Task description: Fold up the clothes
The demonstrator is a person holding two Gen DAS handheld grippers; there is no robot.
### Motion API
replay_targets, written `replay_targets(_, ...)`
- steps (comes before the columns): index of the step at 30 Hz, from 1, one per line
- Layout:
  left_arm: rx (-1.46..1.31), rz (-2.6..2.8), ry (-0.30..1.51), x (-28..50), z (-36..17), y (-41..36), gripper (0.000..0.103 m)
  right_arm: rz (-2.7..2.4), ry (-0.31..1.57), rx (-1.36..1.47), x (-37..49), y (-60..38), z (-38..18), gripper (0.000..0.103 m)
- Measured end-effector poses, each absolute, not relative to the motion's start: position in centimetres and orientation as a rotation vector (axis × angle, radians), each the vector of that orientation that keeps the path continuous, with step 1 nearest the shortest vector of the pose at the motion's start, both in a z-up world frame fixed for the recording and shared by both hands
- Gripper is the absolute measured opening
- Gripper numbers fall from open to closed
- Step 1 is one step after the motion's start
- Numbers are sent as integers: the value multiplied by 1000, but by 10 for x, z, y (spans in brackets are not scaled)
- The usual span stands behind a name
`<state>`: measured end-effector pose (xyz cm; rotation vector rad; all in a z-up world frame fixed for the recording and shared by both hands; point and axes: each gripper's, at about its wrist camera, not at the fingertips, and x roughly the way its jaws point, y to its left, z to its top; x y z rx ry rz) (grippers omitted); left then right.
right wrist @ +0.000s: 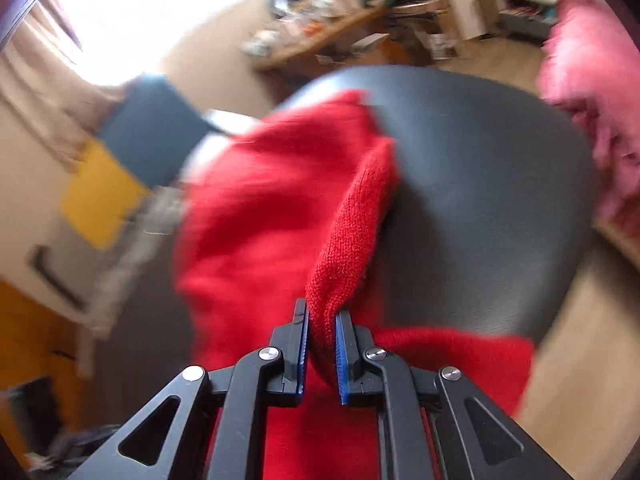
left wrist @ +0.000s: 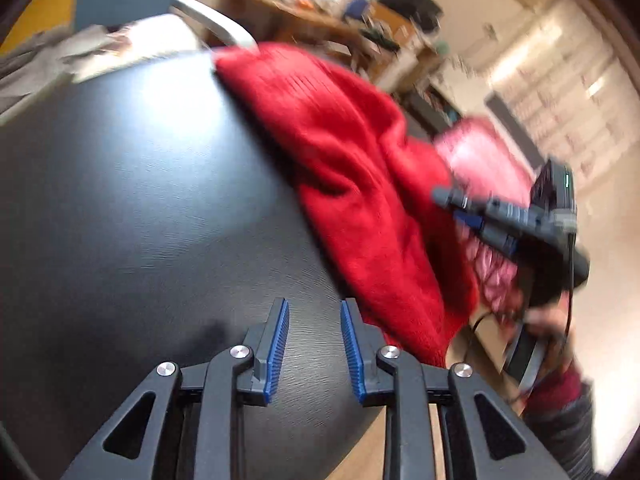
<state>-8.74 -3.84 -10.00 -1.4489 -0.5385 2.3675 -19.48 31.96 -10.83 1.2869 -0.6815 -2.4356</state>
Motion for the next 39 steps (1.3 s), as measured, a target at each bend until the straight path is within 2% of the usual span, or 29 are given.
replay_targets(7,-1417,2385,-688,-61,-93,-88,27,-2192,-593,1272,-142,187,-130,12)
replay_targets(9,-1447,2360,-665,-63,-99,-83,28,-2208,-504,1289,-124,161,-139,16)
replay_targets(10,-1460,2370,-629,-66,-101,-77,28,-2220,-487,1275,-114,156,-139,17)
replay_targets(12,-1458,2380,-524,-72,-99,-63,28,-2248,-468,1240,-94,152,-134,25)
replay_targets(14,-1432,2372,-413,-81,-92,-42,31,-2259,-467,1232,-78,160,-128,51)
replay_targets(16,-1397,2347,-308,-91,-84,-21,33,-2269,-467,1224,-61,169,-122,59)
replay_targets(23,-1475,2237,-37,-133,-91,36,40,-2282,-369,1259,-12,191,-116,61)
replay_targets(31,-1570,2276,181,-174,-124,69,40,-2221,-370,1312,2,192,-133,69)
replay_targets(32,-1567,2274,217,-176,-126,75,40,-2210,-375,1320,2,191,-136,70)
replay_targets(33,-1556,2287,255,-176,-128,80,24,-2200,-378,1328,2,190,-139,70)
replay_targets(34,-1544,2309,283,-176,-129,83,15,-2195,-376,1336,1,190,-141,71)
replay_targets(36,-1511,2341,205,-178,-122,77,12,-2194,-370,1341,1,189,-144,72)
replay_targets(39,-1365,2393,-123,-178,-80,37,11,-2198,-357,1339,1,189,-145,72)
